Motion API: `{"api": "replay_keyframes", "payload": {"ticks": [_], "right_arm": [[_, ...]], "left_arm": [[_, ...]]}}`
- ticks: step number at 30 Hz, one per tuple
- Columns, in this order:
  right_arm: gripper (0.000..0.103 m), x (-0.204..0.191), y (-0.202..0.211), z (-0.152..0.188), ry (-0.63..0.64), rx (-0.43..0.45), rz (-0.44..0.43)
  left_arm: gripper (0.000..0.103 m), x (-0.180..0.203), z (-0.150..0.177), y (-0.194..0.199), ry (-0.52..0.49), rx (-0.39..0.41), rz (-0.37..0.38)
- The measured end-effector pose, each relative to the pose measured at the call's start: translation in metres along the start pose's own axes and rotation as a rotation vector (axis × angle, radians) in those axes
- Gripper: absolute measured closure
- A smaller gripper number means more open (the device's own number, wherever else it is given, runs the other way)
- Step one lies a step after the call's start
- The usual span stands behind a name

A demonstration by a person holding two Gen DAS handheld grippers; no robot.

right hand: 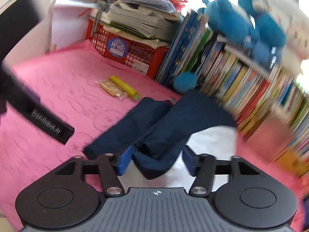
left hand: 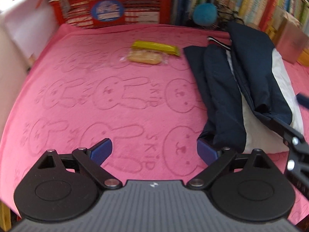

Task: Fold clothes
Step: 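Fold the held navy side over the jacket center with the right gripper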

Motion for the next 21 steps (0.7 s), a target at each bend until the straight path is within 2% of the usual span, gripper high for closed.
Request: {"api": "replay_keyframes", "payload": {"ticks": [3,4,5,6,7,10,12,15,17,18,21], "right_arm": [[0.036,-0.016,-0.024,0.012,0.088,-0.057,0.013],[0.043,-0.021,-0.033,0.017,0.095,-0.083,0.002],[0.056,-0.026,-0.041,0.022,0.103,-0.109,-0.009],[0.089,-0.026,-0.048,0.021,0.078,-0.125,-0.009],[0.092,-0.019,-0.052,0.016,0.031,-0.133,0.011],[0.095,0.002,-0.039,-0.011,-0.12,-0.072,0.045],[0.095,0.009,-0.021,-0.034,-0.18,-0.018,0.026],[0.098,-0.007,0.001,-0.057,-0.217,0.029,-0.104],[0.1,-0.024,0.003,-0.055,-0.214,0.025,-0.173],[0.1,-0.03,0.001,-0.051,-0.212,0.002,-0.174],[0.096,-0.024,0.001,-0.043,-0.2,-0.011,-0.096]], "left_arm": [[0.007,-0.002,-0.003,-0.005,-0.019,-0.001,0.017],[0.007,-0.003,-0.004,-0.007,-0.025,-0.001,0.023],[0.007,-0.006,-0.004,-0.008,-0.023,-0.002,0.02],[0.007,-0.011,-0.004,-0.008,-0.018,-0.004,0.014],[0.007,-0.016,-0.004,-0.009,-0.013,-0.005,0.008],[0.007,-0.03,-0.004,-0.01,0.002,-0.009,-0.011],[0.007,-0.039,-0.004,-0.012,0.012,-0.012,-0.023],[0.007,-0.053,-0.005,-0.013,0.027,-0.016,-0.042],[0.007,-0.06,-0.006,-0.013,0.037,-0.015,-0.048],[0.007,-0.062,-0.007,-0.013,0.041,-0.014,-0.048],[0.006,-0.066,-0.007,-0.012,0.041,-0.008,-0.044]]}}
Point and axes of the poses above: each gripper's, at about its wrist camera, not at the fingertips, and y roughly against the way its jaws point, x to its right, z to its underside, the point moved 7 cm from there along -y, roughly the way its jaws point, and after that the axes turned 10 degrees about x, right-handed, at the moved point
